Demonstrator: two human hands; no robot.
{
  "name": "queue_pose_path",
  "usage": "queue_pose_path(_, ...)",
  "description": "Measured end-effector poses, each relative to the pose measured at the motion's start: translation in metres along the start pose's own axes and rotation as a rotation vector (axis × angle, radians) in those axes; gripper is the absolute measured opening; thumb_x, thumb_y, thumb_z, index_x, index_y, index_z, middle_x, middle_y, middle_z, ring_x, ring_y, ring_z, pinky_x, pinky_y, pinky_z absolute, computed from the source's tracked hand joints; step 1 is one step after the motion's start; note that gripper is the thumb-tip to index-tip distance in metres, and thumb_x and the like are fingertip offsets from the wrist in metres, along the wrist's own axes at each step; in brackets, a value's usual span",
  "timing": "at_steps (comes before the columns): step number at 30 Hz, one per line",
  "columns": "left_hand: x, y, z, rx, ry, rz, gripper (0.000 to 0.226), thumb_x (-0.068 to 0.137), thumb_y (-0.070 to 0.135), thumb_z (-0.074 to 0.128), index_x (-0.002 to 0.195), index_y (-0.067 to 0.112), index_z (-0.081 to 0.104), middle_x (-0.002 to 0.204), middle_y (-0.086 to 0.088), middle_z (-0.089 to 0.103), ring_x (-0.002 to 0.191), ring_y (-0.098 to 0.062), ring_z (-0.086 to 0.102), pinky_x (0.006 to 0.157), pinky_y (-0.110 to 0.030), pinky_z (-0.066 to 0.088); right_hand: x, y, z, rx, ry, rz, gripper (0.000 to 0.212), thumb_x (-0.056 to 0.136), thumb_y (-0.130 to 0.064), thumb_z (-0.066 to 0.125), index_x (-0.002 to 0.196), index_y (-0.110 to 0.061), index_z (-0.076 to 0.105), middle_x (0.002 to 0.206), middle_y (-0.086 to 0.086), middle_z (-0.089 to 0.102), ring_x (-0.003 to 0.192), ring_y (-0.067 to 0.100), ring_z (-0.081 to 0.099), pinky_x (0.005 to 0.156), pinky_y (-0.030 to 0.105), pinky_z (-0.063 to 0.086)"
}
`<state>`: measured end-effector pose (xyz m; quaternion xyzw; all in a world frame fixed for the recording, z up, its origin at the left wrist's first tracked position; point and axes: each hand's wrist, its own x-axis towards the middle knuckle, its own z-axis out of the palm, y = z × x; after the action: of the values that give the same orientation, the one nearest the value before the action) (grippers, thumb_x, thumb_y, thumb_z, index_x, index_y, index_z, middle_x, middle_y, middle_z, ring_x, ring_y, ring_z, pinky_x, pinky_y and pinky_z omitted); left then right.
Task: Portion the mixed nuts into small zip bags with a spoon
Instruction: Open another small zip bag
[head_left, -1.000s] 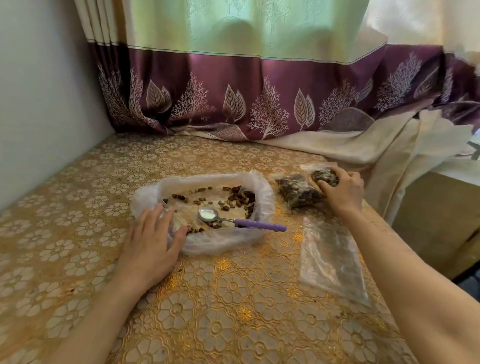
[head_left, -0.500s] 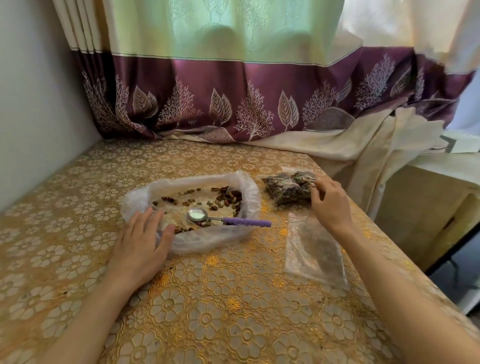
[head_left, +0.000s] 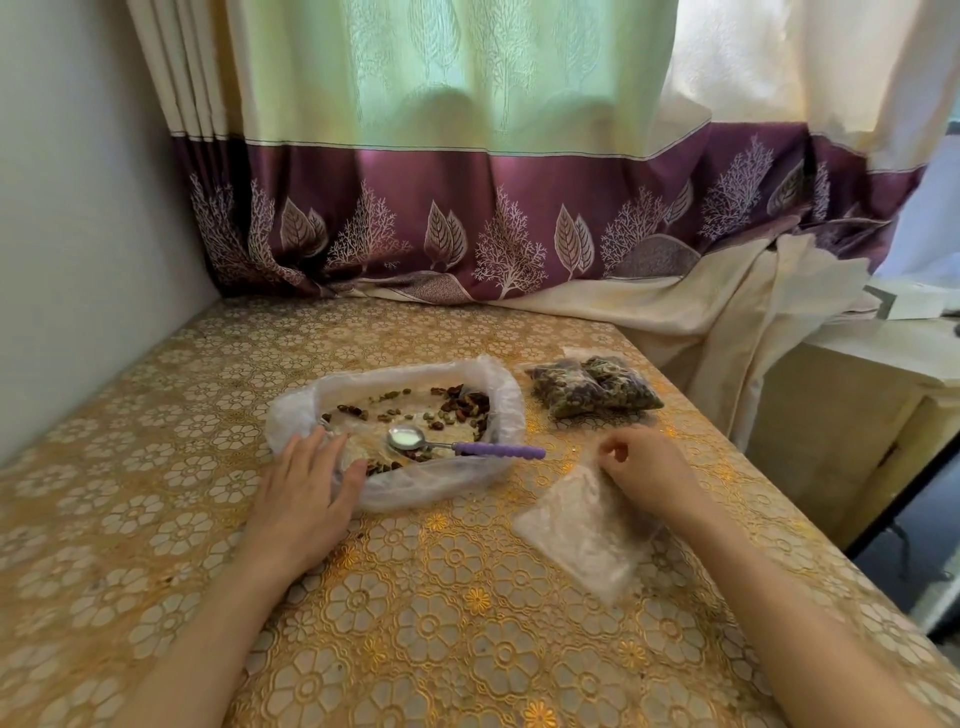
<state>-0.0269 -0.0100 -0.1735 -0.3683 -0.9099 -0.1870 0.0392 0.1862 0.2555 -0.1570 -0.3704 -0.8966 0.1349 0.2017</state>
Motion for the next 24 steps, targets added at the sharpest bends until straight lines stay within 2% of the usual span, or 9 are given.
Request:
queue_pose_path(2,0.001,0.000,0.000,-0.028,0.033,0.005,0.069,0.089,0.057,0.013,0.148,0.022,0.018,0.157,-0.002,0.006,0.144,-0.019,-0.001,0.117,-0.042,0.007,-0.001,-0.003,-0.004,0.164,-0.009,0.038,0.010,0.088,-0.012,0.059,0.083,-0.015,0.067,0.086,-0.001,0.064,0.079,0.011,0.056,0.065,0.022,0.041)
queue_pose_path(4,0.001,0.000,-0.001,-0.079,0.088,0.008,0.063,0.092,0.053,0.024,0.145,0.019,0.026,0.156,-0.003,0.011,0.144,-0.020,0.000,0.116,-0.043,0.008,-0.002,-0.005,-0.013,0.252,0.004,0.062,0.013,0.086,-0.009,0.060,0.076,-0.017,0.063,0.076,-0.006,0.060,0.069,0.006,0.052,0.056,0.017,0.037)
queue_pose_path(6,0.001,0.001,-0.002,-0.126,0.140,0.008,0.061,0.092,0.052,0.030,0.144,0.019,0.031,0.155,-0.003,0.012,0.143,-0.021,0.000,0.115,-0.046,0.010,-0.002,-0.008,-0.025,0.255,0.058,0.055,0.012,0.085,-0.011,0.060,0.074,-0.015,0.061,0.068,-0.005,0.057,0.065,0.012,0.052,0.054,0.021,0.038)
queue_pose_path(10,-0.001,0.005,-0.004,-0.184,0.195,0.024,0.058,0.091,0.050,0.032,0.140,0.020,0.037,0.154,-0.005,0.014,0.143,-0.022,0.003,0.114,-0.046,0.011,-0.002,-0.023,-0.052,0.179,0.292,0.019,0.012,0.086,-0.014,0.058,0.075,-0.008,0.060,0.073,0.004,0.057,0.070,0.024,0.053,0.060,0.031,0.036)
queue_pose_path(14,-0.005,0.015,-0.012,-0.281,0.307,0.121,0.043,0.094,0.038,0.042,0.133,0.019,0.047,0.147,-0.003,0.032,0.139,-0.019,0.021,0.113,-0.045,0.020,-0.001,-0.062,-0.080,0.310,0.597,-0.073,0.008,0.087,-0.011,0.057,0.088,-0.006,0.064,0.084,0.009,0.063,0.075,0.023,0.058,0.070,0.037,0.048)
queue_pose_path(16,-0.010,0.023,-0.017,-0.379,0.352,0.188,0.032,0.094,0.031,0.047,0.125,0.024,0.051,0.134,0.006,0.044,0.128,-0.013,0.038,0.105,-0.037,0.031,-0.004,-0.088,-0.088,0.442,0.661,-0.163,0.005,0.087,-0.008,0.058,0.087,-0.011,0.062,0.079,0.005,0.064,0.067,0.015,0.058,0.066,0.026,0.050)
queue_pose_path(18,-0.015,0.031,-0.026,-0.541,0.340,0.206,0.022,0.092,0.030,0.050,0.113,0.034,0.052,0.120,0.013,0.053,0.107,-0.005,0.053,0.090,-0.023,0.043,-0.008,-0.112,-0.089,0.611,0.587,-0.232,0.010,0.088,-0.007,0.060,0.084,-0.016,0.059,0.072,-0.004,0.062,0.061,0.006,0.057,0.059,0.013,0.048)
queue_pose_path(20,-0.019,0.038,-0.036,-0.695,0.316,0.212,0.017,0.089,0.027,0.055,0.102,0.039,0.056,0.108,0.013,0.062,0.091,0.000,0.061,0.074,-0.017,0.051,-0.010,-0.131,-0.081,0.835,0.355,-0.218,0.010,0.088,-0.005,0.062,0.082,-0.014,0.060,0.073,0.000,0.065,0.060,0.010,0.063,0.059,0.016,0.052)
queue_pose_path(24,-0.021,0.042,-0.052,-0.787,0.341,0.274,0.013,0.083,0.033,0.060,0.096,0.033,0.062,0.091,0.012,0.068,0.081,-0.001,0.064,0.070,-0.015,0.052,-0.012,-0.166,-0.050,1.149,-0.031,-0.155,0.003,0.086,-0.003,0.065,0.084,-0.004,0.062,0.077,0.013,0.070,0.061,0.015,0.068,0.058,0.023,0.057)
